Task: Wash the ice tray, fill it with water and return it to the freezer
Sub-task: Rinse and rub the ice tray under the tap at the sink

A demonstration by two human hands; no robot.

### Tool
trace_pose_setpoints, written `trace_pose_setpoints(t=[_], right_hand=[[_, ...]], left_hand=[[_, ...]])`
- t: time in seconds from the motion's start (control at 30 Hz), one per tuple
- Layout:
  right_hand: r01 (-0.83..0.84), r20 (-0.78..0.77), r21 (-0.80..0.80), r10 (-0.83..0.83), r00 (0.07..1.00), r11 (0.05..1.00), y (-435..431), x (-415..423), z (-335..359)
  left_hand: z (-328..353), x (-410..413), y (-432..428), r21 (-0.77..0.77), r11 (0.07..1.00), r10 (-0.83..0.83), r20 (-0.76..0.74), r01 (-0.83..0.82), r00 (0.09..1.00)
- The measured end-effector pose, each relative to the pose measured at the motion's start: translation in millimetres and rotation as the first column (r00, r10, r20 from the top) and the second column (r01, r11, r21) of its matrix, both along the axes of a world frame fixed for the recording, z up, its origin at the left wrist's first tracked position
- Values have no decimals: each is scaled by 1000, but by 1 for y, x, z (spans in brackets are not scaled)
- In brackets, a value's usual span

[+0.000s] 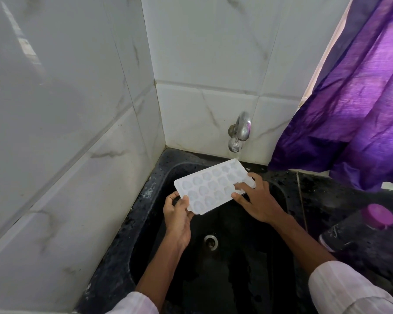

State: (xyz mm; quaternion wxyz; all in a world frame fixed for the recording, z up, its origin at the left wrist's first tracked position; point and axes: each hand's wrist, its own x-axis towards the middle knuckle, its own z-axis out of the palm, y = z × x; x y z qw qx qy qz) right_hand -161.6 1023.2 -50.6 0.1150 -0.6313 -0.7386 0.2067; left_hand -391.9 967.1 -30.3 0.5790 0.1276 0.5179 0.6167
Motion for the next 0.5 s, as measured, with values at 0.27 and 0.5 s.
trace_pose_setpoints(t=[0.27, 0.5], right_hand=[[33, -76, -69, -38, 996, 997, -16, 0, -25], [3, -31, -171, -9, 999, 985, -33, 14, -44]], left_hand=[[-14, -12, -17, 106, 976, -132, -400, 188, 907], [-30, -45, -32, 172, 783, -184, -854, 598, 487]])
